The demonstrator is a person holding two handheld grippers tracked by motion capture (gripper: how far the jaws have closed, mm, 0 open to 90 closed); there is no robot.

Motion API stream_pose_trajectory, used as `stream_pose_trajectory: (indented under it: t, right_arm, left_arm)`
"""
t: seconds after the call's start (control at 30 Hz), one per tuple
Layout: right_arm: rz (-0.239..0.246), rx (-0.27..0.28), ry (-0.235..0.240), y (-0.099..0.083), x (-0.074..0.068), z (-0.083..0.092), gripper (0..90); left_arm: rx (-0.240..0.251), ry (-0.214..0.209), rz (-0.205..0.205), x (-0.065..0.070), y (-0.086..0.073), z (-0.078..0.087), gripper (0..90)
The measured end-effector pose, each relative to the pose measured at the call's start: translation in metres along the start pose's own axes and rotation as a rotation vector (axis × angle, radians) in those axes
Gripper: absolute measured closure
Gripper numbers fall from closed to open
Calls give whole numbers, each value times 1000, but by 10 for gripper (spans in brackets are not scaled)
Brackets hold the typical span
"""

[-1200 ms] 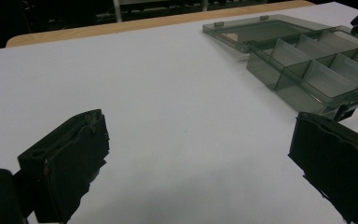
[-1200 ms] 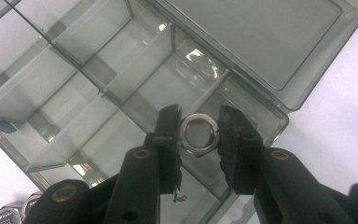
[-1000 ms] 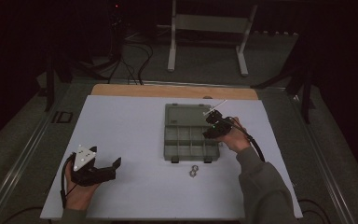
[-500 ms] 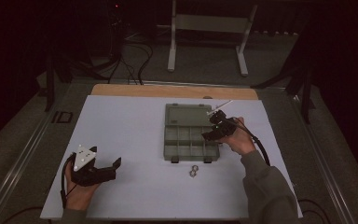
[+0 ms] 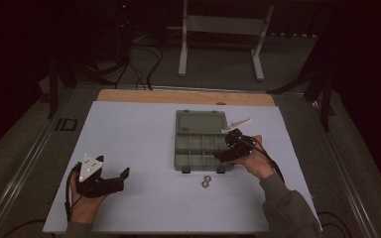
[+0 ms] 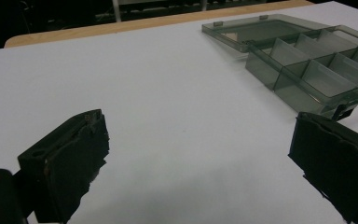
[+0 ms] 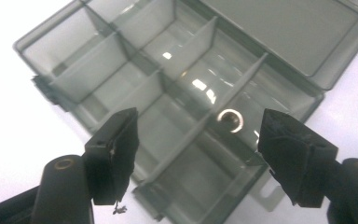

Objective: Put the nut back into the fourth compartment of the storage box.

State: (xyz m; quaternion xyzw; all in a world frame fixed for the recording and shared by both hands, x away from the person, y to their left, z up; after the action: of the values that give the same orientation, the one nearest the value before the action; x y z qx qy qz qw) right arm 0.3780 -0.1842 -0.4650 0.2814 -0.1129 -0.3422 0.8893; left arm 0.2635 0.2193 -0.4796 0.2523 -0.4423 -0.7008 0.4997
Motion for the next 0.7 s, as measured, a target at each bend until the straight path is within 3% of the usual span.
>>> stream_pose_trajectory:
  t: [0.37, 0.7]
  right_arm:
    - [62, 43, 11, -9, -31, 7, 306]
    - [113, 71, 54, -18, -54, 11, 338]
  left_arm:
    - [0, -1, 0, 0, 0, 0, 44]
    - [0, -1, 1, 1, 0, 0, 44]
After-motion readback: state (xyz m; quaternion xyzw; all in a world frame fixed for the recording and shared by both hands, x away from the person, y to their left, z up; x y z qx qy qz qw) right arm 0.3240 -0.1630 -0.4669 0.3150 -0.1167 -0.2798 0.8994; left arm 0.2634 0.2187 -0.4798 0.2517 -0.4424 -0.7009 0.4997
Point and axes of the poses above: each handheld gripper's, and its own axes: z roughly backward along the jaws, y roughly out of its top, x roughly to its right, the point moved 2 cm from there along -z, roughly forward along the jaws, and after that the axes turned 4 degrees about z, right-handed, at the moved point
